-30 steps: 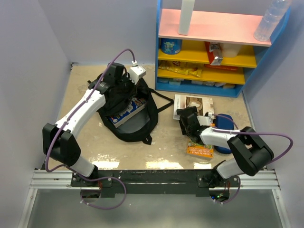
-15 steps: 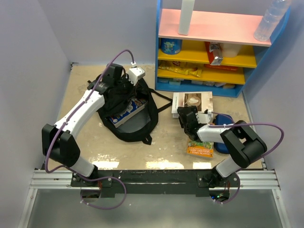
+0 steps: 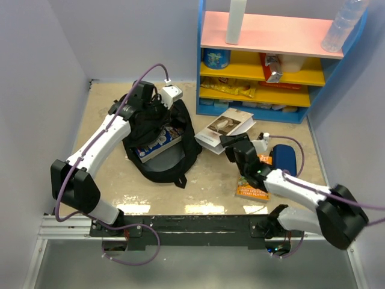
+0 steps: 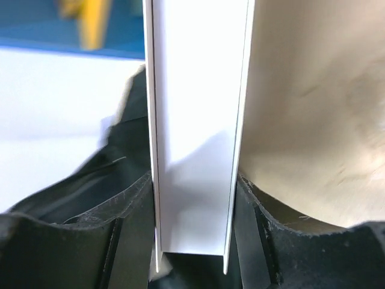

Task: Pack the student bag
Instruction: Pick up the book from the center of the board, then place the book in the student bag.

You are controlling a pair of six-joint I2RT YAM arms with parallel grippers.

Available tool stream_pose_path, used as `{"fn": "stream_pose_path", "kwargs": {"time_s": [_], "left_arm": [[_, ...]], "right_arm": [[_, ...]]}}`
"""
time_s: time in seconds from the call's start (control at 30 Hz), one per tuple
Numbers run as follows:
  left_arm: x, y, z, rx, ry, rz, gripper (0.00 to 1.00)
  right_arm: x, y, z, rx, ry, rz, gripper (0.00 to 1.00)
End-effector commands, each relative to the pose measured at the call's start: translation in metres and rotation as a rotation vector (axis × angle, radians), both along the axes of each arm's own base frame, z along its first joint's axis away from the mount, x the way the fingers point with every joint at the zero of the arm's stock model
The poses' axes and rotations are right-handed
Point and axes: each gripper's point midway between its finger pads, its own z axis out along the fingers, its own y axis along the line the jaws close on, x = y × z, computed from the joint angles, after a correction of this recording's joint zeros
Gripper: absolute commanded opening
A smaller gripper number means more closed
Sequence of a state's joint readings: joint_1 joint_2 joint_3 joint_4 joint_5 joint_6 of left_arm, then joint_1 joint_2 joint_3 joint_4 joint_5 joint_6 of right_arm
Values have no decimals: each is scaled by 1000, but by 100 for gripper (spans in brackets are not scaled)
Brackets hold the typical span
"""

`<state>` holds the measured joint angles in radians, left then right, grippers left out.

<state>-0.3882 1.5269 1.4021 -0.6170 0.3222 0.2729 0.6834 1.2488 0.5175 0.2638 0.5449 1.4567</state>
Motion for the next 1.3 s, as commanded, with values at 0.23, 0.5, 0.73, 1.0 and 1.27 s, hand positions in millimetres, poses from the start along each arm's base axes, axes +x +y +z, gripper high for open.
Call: {"fn": "stream_pose_path", "kwargs": {"time_s": [0.23,0.5,0.73,1.0,1.27], "left_arm": [[14,-2,50,-51,-130,5,0],[19,-1,55,-47,-142,28,0],[20,-3,53,-56,-131,30,0],[15,-8,63,-84,-125,16,0],[5,-12,69,-105,-92,-8,0]], "right_arm": [[-72,35,83,69,-116,305,28],[-111,94,111,125,-156,532,26],[-139,136,116,213,-133,674,27],[-129,179,97,228,-102,723,27],[-76,186,127,234,-169,506,29]]}}
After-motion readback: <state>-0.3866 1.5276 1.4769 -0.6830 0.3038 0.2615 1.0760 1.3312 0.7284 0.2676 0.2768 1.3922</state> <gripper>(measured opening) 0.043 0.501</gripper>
